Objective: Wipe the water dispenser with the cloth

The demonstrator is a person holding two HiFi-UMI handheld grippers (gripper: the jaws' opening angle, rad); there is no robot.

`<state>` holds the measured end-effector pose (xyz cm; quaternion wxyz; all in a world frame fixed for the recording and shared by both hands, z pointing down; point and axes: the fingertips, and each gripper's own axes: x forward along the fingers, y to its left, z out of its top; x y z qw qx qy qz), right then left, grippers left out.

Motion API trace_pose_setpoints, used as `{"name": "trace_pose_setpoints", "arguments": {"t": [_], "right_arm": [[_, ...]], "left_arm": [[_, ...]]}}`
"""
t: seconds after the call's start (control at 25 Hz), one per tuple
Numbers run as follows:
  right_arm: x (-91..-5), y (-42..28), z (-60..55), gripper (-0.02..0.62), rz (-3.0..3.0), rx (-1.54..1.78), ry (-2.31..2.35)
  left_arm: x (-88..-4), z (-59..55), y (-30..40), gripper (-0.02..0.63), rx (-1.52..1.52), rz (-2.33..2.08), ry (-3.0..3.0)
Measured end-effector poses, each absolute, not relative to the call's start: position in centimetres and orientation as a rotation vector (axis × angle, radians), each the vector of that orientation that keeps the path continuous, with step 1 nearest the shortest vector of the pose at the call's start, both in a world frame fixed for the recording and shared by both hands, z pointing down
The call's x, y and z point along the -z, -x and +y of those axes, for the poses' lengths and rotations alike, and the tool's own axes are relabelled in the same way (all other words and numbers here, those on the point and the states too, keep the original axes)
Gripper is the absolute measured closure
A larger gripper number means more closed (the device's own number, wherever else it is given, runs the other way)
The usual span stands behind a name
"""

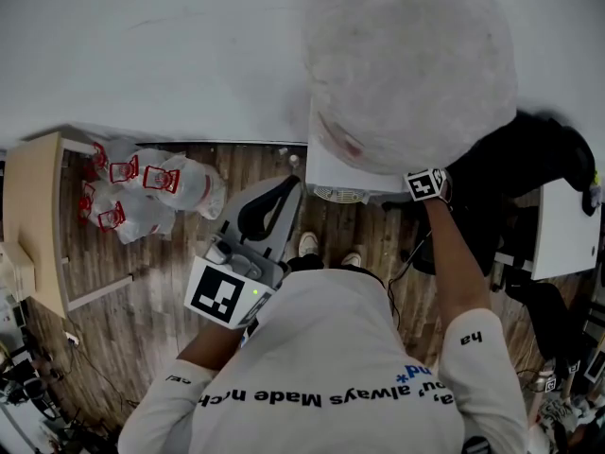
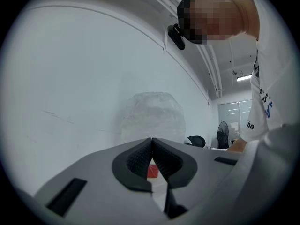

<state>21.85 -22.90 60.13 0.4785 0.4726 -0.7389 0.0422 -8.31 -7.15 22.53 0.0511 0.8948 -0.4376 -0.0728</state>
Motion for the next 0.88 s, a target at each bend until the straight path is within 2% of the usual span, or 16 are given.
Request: {"name": "trace_pose_setpoints", "arguments": {"t": [0.88], "right_arm": [[-60.9,-21.6,-19.1,0.546,-1.770,-0.016,-1.118]], "left_arm": [[-22.4,-4.5,8.3,0.586,0.236,-1.312,-2.734]]}}
